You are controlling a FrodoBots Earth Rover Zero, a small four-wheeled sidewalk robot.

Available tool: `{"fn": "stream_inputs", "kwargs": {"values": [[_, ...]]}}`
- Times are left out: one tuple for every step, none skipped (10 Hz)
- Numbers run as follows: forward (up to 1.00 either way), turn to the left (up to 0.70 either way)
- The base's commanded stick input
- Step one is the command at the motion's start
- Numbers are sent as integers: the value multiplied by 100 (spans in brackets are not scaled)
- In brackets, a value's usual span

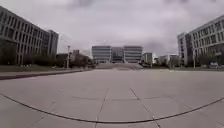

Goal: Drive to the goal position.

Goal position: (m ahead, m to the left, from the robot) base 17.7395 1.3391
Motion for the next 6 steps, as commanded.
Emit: {"fn": "stream_inputs", "kwargs": {"values": [[100, 0], [100, 0], [100, 0], [100, 0], [100, 0], [100, 0]]}}
